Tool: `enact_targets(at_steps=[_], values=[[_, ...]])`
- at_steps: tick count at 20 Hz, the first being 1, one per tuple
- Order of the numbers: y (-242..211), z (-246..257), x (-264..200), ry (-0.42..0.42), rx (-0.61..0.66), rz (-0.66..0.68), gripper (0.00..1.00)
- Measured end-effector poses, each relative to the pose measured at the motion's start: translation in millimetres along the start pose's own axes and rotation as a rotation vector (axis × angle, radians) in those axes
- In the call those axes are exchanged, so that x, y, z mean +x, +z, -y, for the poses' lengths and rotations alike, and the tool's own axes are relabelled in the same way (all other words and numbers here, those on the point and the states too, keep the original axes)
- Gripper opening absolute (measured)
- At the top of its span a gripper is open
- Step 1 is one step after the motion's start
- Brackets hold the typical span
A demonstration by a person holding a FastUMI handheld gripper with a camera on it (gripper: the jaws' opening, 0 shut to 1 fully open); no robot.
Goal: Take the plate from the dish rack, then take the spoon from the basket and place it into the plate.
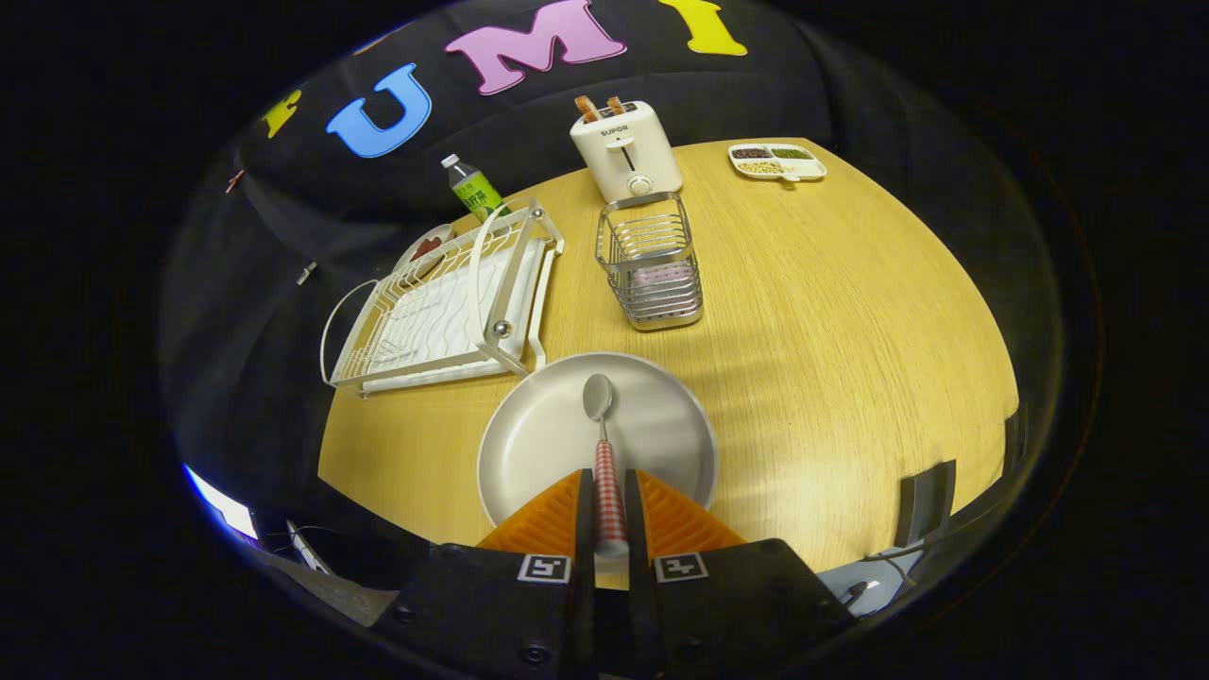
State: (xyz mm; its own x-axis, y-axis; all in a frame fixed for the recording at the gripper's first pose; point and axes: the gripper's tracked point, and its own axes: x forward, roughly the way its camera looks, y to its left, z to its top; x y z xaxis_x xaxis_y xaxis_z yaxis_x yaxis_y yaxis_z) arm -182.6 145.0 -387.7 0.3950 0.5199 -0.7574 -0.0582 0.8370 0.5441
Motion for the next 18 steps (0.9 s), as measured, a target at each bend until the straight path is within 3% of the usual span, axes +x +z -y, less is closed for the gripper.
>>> enact_targets(at_steps=[5, 6, 7, 8, 11, 12, 18], values=[[-2.6, 7.5, 2.6, -0.036, 0.017, -0.003, 0.28], [-1.2, 8.7, 3.2, -0.041, 0.019, -0.001, 0.43], [-0.7, 8.8, 2.9, -0.044, 0.019, 0.0, 0.51], [1.1, 8.3, 2.3, -0.042, 0.019, 0.001, 0.67], [6.8, 3.3, -0.8, -0.033, 0.012, 0.019, 0.85], [10.1, 3.0, -3.7, -0.033, 0.005, 0.028, 0.96], [48.7, -7.6, -21.1, -0.036, -0.063, 0.15, 0.99]])
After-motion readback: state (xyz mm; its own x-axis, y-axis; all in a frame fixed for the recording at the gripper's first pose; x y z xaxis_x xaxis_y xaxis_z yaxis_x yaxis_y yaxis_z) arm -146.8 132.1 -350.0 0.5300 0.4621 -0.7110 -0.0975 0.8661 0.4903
